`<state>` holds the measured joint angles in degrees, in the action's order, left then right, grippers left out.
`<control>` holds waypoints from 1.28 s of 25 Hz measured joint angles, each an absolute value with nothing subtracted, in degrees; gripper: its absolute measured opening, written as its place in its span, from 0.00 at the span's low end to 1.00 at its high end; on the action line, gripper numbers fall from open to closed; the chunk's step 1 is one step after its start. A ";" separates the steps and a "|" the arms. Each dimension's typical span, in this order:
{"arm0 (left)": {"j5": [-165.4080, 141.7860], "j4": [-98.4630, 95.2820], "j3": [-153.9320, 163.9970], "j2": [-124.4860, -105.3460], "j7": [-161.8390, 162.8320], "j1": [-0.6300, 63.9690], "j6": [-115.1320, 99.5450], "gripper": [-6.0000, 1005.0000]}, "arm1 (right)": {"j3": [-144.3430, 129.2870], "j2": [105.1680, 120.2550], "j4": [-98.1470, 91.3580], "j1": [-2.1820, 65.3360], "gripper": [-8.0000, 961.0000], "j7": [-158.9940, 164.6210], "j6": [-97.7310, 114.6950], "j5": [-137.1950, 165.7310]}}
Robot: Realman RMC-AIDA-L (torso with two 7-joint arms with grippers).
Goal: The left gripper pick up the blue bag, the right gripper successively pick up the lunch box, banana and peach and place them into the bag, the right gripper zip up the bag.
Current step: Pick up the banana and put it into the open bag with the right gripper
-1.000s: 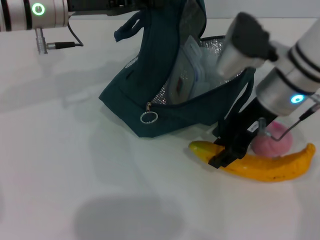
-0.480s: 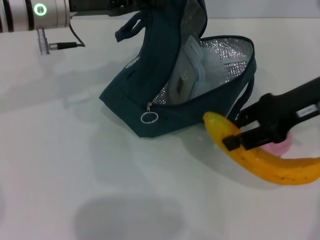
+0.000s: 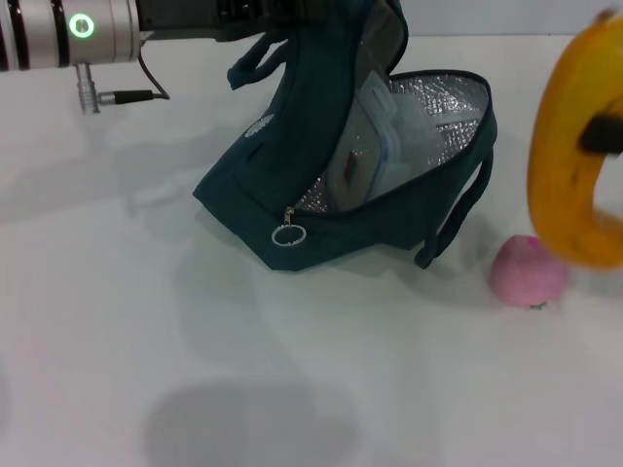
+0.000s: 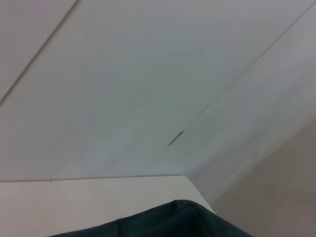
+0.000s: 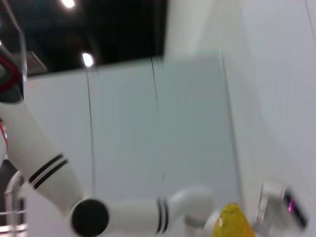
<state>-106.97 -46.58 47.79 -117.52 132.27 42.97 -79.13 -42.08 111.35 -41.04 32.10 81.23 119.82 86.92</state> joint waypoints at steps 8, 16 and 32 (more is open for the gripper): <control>-106.70 -46.64 47.85 -118.17 132.97 43.40 -81.54 0.07 | -46.35 115.93 -37.36 31.74 0.47 50.56 117.76 83.76; -105.52 -46.62 47.90 -118.24 133.71 42.77 -83.20 0.07 | -55.84 115.91 -38.90 34.31 0.47 40.89 105.89 83.07; -105.12 -46.58 47.90 -119.00 134.75 42.45 -83.33 0.07 | -70.49 116.20 -38.96 38.01 0.48 36.61 89.28 81.68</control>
<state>-105.12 -46.58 47.90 -119.00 134.75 42.45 -83.33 -70.49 116.20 -38.96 38.01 36.61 89.28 81.68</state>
